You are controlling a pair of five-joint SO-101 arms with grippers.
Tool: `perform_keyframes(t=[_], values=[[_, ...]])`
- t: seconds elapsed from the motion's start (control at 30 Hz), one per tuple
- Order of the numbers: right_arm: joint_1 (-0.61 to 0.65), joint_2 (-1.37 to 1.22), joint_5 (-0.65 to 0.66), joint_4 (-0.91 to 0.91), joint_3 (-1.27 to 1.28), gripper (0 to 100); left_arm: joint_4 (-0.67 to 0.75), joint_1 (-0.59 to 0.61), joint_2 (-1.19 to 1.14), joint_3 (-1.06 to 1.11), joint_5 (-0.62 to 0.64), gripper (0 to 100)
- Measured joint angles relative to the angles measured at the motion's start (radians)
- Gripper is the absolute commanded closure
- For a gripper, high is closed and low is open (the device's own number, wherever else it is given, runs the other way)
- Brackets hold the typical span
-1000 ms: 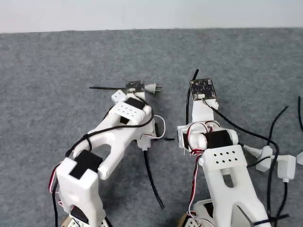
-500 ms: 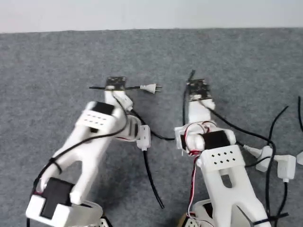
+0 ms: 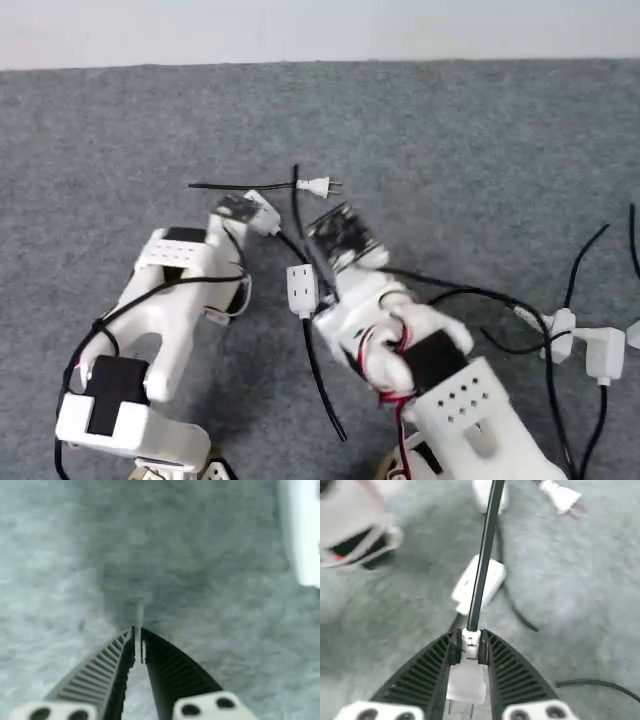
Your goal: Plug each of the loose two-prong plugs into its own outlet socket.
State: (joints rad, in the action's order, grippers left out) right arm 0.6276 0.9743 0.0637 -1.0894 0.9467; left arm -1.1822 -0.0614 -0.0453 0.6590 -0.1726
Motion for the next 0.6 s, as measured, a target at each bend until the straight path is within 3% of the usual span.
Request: perform_keyframes(t=[0.33,0.6], values=[[0.063,0.092,0.012,-0.003,0.071,99.0,0.021,-0.097,0.014,0.061,-0.123,99],[0.061,0.092,0.012,-0.003,0.074,99.0,0.132,-0.222,0.33,0.362,-0.184,99]])
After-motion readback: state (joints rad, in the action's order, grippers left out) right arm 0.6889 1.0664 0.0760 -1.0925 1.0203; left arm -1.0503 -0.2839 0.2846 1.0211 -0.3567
